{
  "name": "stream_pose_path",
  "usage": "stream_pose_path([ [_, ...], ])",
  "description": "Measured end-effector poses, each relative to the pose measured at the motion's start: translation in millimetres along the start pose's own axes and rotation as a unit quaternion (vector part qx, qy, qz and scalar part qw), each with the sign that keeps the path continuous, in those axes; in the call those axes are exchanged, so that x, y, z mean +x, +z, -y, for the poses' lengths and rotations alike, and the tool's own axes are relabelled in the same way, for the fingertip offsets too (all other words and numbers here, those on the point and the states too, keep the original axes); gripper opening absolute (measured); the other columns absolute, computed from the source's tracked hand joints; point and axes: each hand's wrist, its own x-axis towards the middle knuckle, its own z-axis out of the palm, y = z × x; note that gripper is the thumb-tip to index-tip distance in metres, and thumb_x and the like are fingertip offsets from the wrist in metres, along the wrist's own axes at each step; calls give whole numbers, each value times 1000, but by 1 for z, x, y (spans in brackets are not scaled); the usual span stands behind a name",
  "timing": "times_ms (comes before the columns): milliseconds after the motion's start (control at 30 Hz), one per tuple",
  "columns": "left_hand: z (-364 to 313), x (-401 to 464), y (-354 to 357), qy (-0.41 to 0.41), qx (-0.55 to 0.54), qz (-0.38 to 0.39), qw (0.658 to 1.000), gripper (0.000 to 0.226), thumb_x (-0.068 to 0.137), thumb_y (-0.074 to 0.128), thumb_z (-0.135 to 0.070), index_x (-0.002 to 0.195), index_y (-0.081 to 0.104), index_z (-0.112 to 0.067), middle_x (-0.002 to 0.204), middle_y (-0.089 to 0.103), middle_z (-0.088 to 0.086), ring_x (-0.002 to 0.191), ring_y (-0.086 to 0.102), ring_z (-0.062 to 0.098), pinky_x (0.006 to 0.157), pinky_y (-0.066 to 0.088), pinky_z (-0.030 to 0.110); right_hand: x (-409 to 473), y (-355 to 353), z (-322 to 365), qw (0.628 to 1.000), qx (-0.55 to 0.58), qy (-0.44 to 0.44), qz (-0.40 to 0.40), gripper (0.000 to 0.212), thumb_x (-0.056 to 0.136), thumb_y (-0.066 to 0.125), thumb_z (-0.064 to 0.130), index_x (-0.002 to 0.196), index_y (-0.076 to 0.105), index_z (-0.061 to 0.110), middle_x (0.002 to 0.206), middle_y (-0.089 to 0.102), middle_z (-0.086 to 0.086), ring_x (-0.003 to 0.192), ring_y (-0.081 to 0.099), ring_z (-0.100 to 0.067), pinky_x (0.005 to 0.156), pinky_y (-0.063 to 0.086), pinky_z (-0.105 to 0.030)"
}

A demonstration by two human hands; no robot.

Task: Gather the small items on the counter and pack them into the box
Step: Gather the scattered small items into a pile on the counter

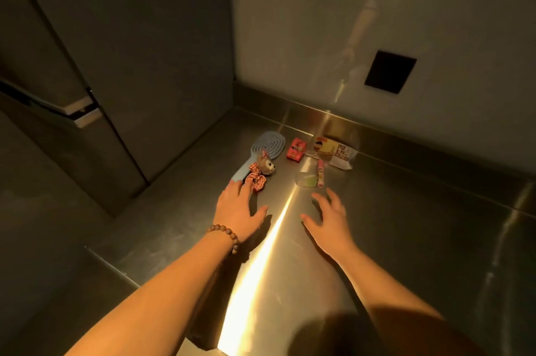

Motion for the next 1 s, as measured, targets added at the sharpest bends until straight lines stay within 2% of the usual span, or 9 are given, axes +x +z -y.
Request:
stream_pose_path([
  [100, 11, 22, 0, -19, 3, 16, 1000, 78, 80, 50, -58, 143, 26, -18, 150, 25, 12, 140, 16, 31, 115, 18, 44, 21, 4, 8, 999, -35, -4, -7, 62, 84, 63, 47, 139, 42, 28, 157, 19, 1, 145, 11, -24, 115, 27, -48],
  [233, 14, 57, 8, -31, 0, 28, 999, 86, 77, 50, -62, 145, 20, -20, 153, 18, 14, 141, 11, 32, 115, 12, 46, 58, 2, 15, 996, -87, 2, 3, 74, 82, 63, 53, 146, 31, 32, 160, 4, 3, 147, 0, -29, 116, 21, -52],
  [300, 13, 75, 14, -47, 3, 40, 998, 93, 74, 50, -67, 146, 16, -19, 154, 16, 13, 142, 10, 30, 115, 9, 45, 78, 2, 18, 996, -89, 18, 8, 83, 80, 63, 56, 148, 24, 30, 161, 1, 0, 146, 0, -31, 116, 20, -53],
  [400, 9, 94, 24, -66, 3, 67, 996, 102, 70, 50, -71, 148, 11, -18, 155, 14, 10, 143, 8, 27, 115, 8, 45, 101, 8, 19, 994, -105, 38, 20, 85, 78, 62, 60, 148, 25, 29, 160, 4, -5, 145, 2, -32, 115, 20, -52],
  [467, 7, 102, 29, -70, 9, 72, 995, 103, 71, 52, -71, 148, 11, -16, 154, 19, 9, 142, 13, 26, 114, 13, 45, 112, 14, 19, 993, -102, 48, 25, 86, 77, 62, 62, 148, 26, 28, 159, 6, -9, 145, 3, -33, 115, 21, -52],
  [567, 6, 111, 33, -70, 45, 42, 996, 91, 74, 55, -66, 142, 25, -14, 141, 37, 8, 128, 31, 26, 104, 28, 42, 122, 22, 15, 994, -91, 57, 31, 84, 78, 61, 62, 147, 28, 27, 159, 6, -10, 146, 2, -32, 115, 21, -50],
  [700, 9, 118, 37, -66, 56, -2, 996, 56, 81, 57, -49, 124, 44, -15, 118, 49, 8, 109, 43, 25, 89, 37, 36, 129, 30, 7, 995, -86, 53, 18, 70, 81, 61, 57, 140, 42, 25, 159, 5, -4, 145, 4, -29, 115, 21, -44],
  [867, 12, 117, 33, -76, -8, -3, 997, 42, 83, 59, -38, 116, 46, -15, 110, 52, 8, 95, 55, 24, 74, 45, 34, 120, 36, 1, 997, -53, 30, -41, 47, 81, 68, 44, 119, 62, 17, 154, 25, 0, 139, 21, -21, 110, 23, -34],
  [1000, 14, 105, 31, -70, -21, -12, 997, 38, 85, 58, -38, 113, 48, -15, 106, 57, 8, 90, 59, 25, 71, 46, 33, 107, 35, 0, 996, -73, 10, -47, 51, 80, 69, 43, 122, 61, 14, 150, 33, -3, 133, 28, -23, 106, 22, -29],
])
